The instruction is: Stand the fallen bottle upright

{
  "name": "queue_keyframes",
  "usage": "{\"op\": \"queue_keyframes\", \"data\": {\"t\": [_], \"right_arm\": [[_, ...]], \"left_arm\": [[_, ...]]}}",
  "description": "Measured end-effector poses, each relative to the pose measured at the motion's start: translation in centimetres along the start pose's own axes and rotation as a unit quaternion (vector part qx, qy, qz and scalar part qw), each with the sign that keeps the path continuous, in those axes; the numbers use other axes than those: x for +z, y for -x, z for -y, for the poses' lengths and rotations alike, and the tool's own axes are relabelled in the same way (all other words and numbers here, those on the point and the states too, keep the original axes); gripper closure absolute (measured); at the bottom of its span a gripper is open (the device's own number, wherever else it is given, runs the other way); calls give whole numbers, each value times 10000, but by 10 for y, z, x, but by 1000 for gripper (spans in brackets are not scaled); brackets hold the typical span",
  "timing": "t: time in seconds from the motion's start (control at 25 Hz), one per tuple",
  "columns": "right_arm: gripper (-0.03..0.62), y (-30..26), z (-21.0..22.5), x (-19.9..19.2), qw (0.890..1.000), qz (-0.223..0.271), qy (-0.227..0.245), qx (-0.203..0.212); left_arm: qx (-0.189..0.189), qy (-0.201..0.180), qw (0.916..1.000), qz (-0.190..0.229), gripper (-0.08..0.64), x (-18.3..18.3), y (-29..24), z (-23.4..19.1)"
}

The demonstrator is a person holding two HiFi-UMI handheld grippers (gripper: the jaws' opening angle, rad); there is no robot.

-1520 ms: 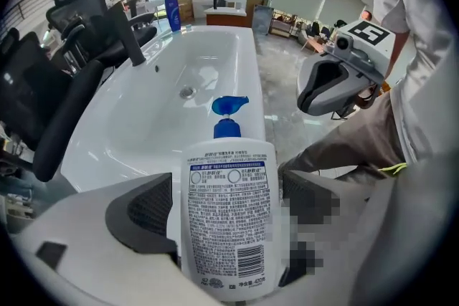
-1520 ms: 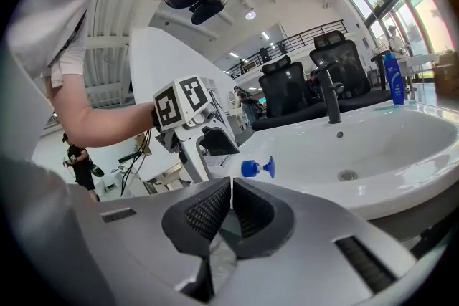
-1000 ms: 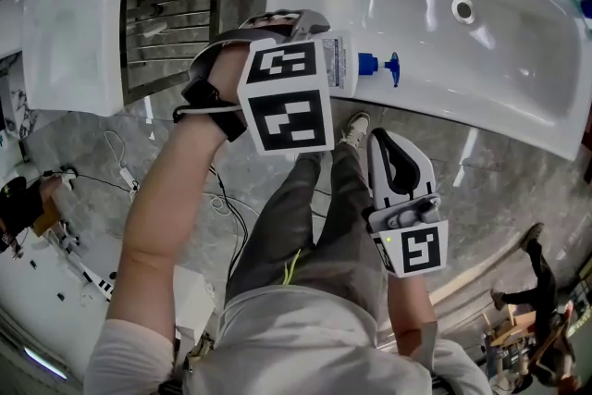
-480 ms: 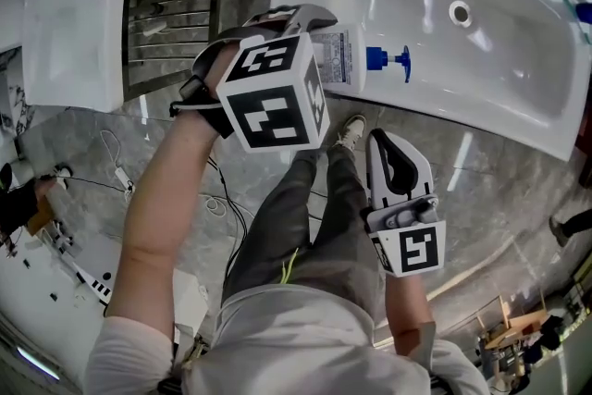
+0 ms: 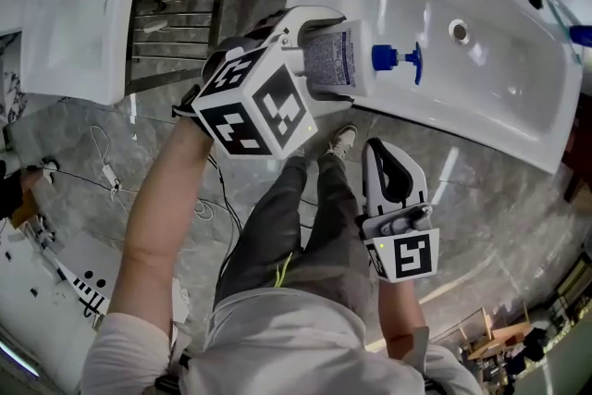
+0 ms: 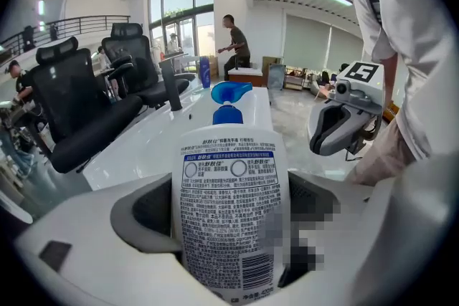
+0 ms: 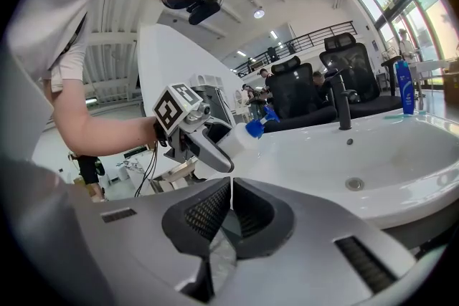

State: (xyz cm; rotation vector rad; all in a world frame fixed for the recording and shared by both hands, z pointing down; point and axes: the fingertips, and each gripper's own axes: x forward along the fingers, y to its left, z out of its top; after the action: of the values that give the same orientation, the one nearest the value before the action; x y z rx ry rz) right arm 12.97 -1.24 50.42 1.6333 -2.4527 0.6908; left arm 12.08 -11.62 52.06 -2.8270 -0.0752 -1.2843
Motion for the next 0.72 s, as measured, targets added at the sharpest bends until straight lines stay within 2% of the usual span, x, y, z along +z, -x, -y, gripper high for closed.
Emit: {"op": "queue_keyframes", "data": {"t": [0.2, 0.4, 0.48, 0.64, 0.72], "right_arm": [[554, 0, -9, 2, 10000, -51, 55, 48], [554, -2, -16, 5, 9999, -91, 63, 105], [554, 0, -16, 4, 9998, -150, 115, 97], [554, -2, -21, 6, 9995, -215, 199, 111], [554, -4, -24, 7, 9994, -250, 229, 122]], "left_arm": [[270, 70, 9975, 656, 80, 9, 12, -3], [445, 126, 9930, 1087, 80, 13, 17, -7], [490, 234, 9874, 1488, 80, 19, 21, -8], [440, 265, 9688, 2426, 80, 32, 31, -9], [380, 232, 9610, 2730, 80, 33, 34, -9]]}}
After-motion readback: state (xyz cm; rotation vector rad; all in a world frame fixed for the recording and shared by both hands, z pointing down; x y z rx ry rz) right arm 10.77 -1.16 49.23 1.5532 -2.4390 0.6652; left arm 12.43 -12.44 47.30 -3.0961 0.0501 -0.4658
